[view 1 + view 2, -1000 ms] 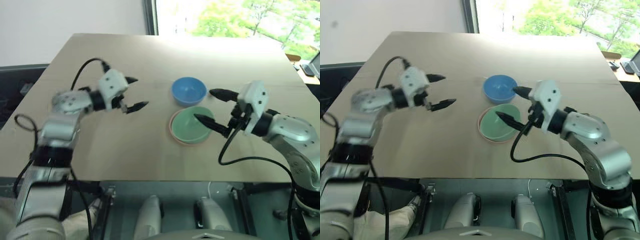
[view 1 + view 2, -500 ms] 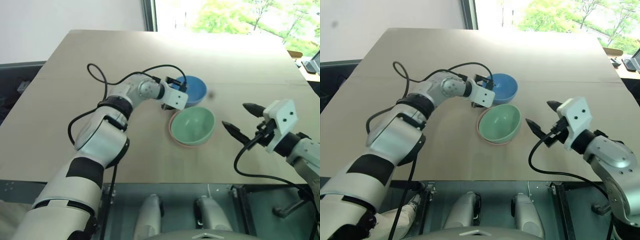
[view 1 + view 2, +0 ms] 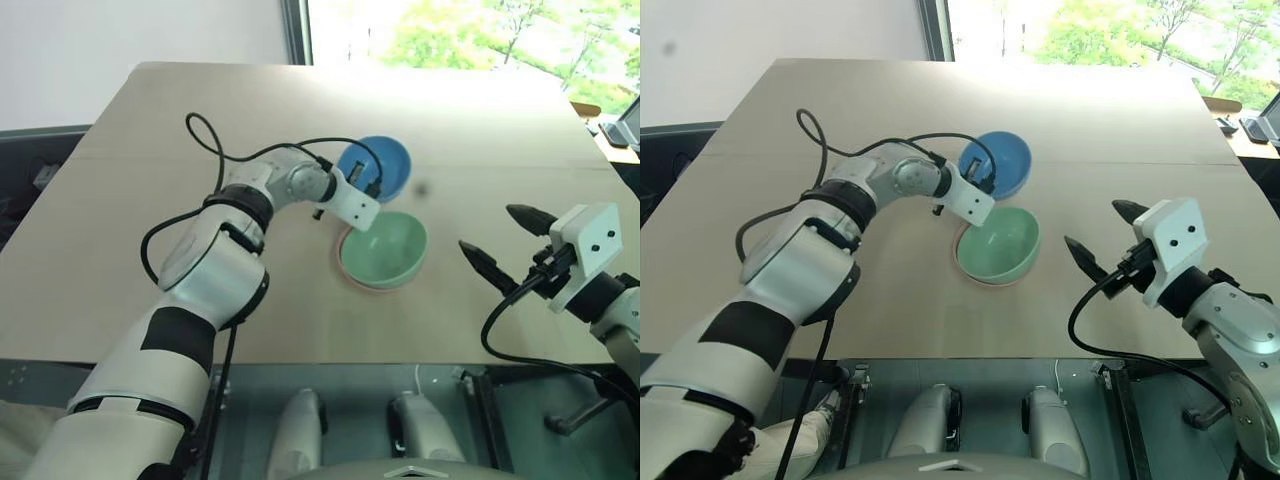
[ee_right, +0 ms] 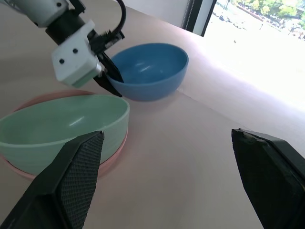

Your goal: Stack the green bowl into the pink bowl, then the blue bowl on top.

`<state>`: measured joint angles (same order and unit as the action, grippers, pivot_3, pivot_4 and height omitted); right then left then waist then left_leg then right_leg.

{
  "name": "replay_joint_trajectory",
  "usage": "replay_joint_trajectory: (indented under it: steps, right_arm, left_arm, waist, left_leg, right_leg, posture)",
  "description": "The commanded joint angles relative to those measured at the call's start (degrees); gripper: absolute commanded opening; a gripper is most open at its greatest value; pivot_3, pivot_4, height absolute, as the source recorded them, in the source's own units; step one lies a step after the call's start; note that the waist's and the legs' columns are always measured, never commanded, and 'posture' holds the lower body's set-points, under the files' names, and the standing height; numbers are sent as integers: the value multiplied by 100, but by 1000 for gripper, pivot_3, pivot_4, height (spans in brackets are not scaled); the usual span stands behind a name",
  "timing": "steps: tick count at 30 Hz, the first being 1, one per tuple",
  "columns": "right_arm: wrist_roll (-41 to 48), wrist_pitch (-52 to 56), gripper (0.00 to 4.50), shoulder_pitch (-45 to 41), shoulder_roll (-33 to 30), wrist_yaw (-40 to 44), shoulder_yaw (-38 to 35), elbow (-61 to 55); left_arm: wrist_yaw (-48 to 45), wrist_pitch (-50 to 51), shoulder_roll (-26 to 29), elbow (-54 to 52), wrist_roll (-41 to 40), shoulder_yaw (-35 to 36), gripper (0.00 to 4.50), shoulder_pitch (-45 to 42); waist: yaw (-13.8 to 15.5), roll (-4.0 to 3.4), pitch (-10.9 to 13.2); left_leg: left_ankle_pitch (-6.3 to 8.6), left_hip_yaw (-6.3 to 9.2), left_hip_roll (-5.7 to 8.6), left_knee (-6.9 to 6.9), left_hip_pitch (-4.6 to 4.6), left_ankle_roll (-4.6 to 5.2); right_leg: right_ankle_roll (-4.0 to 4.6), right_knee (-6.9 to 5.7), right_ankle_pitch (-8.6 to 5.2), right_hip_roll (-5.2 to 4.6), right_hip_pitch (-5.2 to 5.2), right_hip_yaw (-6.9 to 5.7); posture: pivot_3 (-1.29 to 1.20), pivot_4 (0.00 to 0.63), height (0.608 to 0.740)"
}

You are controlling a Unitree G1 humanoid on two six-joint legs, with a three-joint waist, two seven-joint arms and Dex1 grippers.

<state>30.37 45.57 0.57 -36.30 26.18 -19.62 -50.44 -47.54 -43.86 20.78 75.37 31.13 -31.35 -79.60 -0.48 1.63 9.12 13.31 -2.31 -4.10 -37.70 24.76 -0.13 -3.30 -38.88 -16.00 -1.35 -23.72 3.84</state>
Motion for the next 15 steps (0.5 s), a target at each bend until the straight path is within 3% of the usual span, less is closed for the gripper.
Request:
replay_joint_trajectory:
  steps: [1, 3, 6, 12, 13, 15]
  right_arm:
    - [40, -229, 4500, 197, -140, 147, -417, 8]
    - [27, -317, 4500, 396, -177, 237, -540, 45]
    - [20, -413, 4500, 597, -178, 289, -684, 80]
    - [11, -493, 4500, 738, -163, 234, -671, 31]
    - [7, -495, 4500, 743, -166, 223, -634, 13]
    - [5, -493, 4500, 741, -186, 222, -553, -8]
  left_arm:
    - [-2068, -8, 131, -732, -1932, 1235, 63, -128]
    - [-3232, 432, 221, -1389, -2739, 1562, 63, 85]
    - [-4235, 1076, 462, -2818, -3582, 1613, 63, 691]
    - [-4496, 2709, 1152, -5263, -4920, 827, 63, 1678]
    - [-4496, 2864, 1234, -5434, -5046, 745, 863, 1741]
    - [-4496, 3095, 1415, -5753, -5229, 587, 1496, 1866]
  waist:
    - [9, 1, 1]
    - [16, 0, 1]
    - [-21, -10, -5]
    - [-52, -23, -7]
    - [-46, -23, -7]
    - [-37, -22, -8]
  left_leg:
    - [0, 0, 0, 0, 1, 0]
    - [0, 4, -1, -3, 2, 0]
    - [0, 5, -2, -6, -5, 0]
    - [0, 22, -11, -54, -6, 1]
    - [0, 24, -11, -62, -7, 1]
    - [0, 25, -10, -72, -12, 1]
  right_leg:
    - [0, 0, 0, 0, 0, -1]
    - [0, 0, 0, -1, 3, -7]
    - [0, 0, 0, -2, 13, -6]
    - [1, -46, -1, 7, 17, -11]
    - [1, -56, -1, 7, 17, -11]
    - [1, -76, -2, 7, 18, -11]
  posture:
    - [0, 150, 740]
    - [0, 150, 740]
    - [0, 150, 740]
    - [0, 150, 740]
    - [0, 150, 740]
    - [0, 150, 740]
